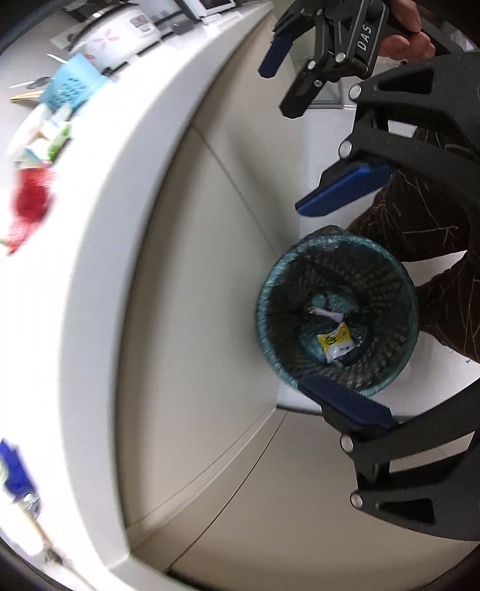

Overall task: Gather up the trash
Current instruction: 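Open the left tool to drop the purple wrapper into the wastebasket, then grasp the blue cookie packet with the left tool while the right tool grasps the white pill bottle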

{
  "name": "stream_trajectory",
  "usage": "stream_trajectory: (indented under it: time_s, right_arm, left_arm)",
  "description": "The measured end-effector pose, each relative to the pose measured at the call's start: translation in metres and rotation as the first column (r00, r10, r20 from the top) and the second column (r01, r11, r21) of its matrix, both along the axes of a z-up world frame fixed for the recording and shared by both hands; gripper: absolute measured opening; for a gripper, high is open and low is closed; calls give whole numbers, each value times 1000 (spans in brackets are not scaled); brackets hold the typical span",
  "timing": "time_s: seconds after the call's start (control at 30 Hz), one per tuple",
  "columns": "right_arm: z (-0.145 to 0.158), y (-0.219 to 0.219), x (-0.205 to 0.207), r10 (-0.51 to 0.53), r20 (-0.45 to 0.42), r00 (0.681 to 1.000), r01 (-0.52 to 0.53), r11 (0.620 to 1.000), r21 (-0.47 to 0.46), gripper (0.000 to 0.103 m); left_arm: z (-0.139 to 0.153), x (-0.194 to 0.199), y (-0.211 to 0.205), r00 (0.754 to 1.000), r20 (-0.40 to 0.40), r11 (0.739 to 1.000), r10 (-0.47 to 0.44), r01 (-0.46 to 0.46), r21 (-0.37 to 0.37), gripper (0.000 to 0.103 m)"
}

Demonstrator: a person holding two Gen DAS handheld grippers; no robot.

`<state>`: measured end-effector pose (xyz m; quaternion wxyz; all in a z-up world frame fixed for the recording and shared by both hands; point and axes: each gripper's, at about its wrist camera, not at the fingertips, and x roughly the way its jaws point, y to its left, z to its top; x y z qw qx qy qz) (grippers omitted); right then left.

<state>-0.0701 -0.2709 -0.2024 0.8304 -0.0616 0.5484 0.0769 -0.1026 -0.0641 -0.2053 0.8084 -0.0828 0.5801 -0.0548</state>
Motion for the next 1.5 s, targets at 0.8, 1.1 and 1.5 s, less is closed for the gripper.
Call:
stream_trajectory:
  time_s: [0.8, 1.1, 1.5]
  right_arm:
    - [137, 25, 33, 54, 178, 983, -62, 997, 37, 95]
    - [161, 20, 59, 21, 217, 976, -32, 998, 50, 95]
    - [178, 15, 109, 31, 238, 971, -38, 999, 23, 95]
  left_arm:
    - [126, 18, 52, 981, 158, 992, 110, -118, 42, 97]
    - [155, 53, 62, 973, 203, 990, 111, -125, 58, 97]
    - [174, 120, 106, 961, 197, 975, 196, -213, 65, 96]
